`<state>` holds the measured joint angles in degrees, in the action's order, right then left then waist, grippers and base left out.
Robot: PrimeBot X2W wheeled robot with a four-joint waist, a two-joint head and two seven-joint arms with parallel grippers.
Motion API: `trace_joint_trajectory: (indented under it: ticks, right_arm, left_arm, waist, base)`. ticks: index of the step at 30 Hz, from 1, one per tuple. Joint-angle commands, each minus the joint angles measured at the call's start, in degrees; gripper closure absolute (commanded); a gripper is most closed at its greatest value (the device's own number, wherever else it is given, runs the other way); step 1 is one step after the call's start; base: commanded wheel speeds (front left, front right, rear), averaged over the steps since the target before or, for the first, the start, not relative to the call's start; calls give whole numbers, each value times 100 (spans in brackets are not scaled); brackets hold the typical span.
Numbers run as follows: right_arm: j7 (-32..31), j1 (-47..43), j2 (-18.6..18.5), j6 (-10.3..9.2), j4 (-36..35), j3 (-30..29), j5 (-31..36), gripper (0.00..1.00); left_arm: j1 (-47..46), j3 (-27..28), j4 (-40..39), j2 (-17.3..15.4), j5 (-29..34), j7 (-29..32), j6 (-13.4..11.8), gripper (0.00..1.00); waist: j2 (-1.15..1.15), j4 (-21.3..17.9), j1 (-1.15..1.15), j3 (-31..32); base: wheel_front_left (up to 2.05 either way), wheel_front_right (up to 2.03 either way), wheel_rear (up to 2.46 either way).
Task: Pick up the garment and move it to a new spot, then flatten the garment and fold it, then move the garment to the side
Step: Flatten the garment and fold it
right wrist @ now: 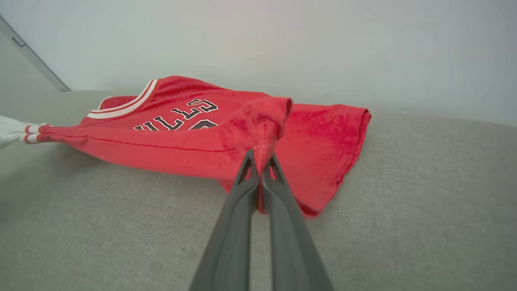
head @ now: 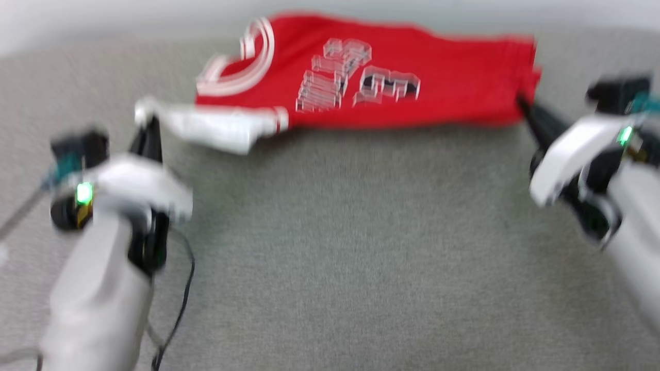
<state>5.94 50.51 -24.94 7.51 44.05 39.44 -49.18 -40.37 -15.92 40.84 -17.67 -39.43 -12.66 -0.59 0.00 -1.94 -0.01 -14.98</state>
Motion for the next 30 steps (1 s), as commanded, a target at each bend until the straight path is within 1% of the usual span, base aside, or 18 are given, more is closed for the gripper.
trace_joint_trajectory:
  ticks: [1,4,8,13,17,18,21,24,26,30]
  right_arm:
    - [-12,-367,-64,-4,-125,44,-61,100]
    - [-80,-958,-203,-5,-352,39,-133,100]
    - [-89,-1701,-336,-5,-736,-102,-104,100]
    - [-157,-2578,-423,-7,-1228,-509,37,100]
    - [-313,-3256,-384,-7,-1650,-957,200,100]
    - [-313,-3256,-384,-7,-1650,-957,200,100]
    - [-558,-3745,-330,-7,-1952,-1359,407,100]
    - [-893,-4113,-220,-7,-2288,-1758,601,100]
    - [-1106,-4252,-132,-6,-2497,-2027,768,100]
    - [-1553,-4339,111,-6,-2717,-2432,1151,100]
  left_arm:
    - [450,63,-239,-102,-59,-15,-94,100]
    - [1323,148,-875,-180,-172,91,-337,100]
    - [2504,308,-2026,-389,-299,342,-825,100]
    - [3771,493,-3655,-609,-379,744,-1515,100]
    - [4535,560,-4734,-729,-350,1025,-1967,100]
    - [4535,560,-4734,-729,-350,1025,-1967,100]
    - [4913,611,-5335,-821,-322,1201,-2233,100]
    - [5052,581,-5770,-914,-281,1389,-2379,100]
    - [4965,523,-5881,-970,-280,1515,-2363,100]
    - [4497,355,-5633,-959,-376,1706,-2145,100]
  waist:
    - [0,24,1,647]
    - [0,32,1,931]
    - [0,28,1,1207]
    - [0,42,1,1414]
    - [0,65,1,1540]
    - [0,65,1,1540]
    - [0,82,1,1575]
    - [0,97,1,1550]
    - [0,98,1,1499]
    - [0,76,1,1358]
  base:
    - [0,0,0]
    - [0,0,0]
    - [0,0,0]
    - [0,0,0]
    - [0,0,0]
    - [0,0,0]
    - [0,0,0]
    - [0,0,0]
    - [0,0,0]
    - [0,0,0]
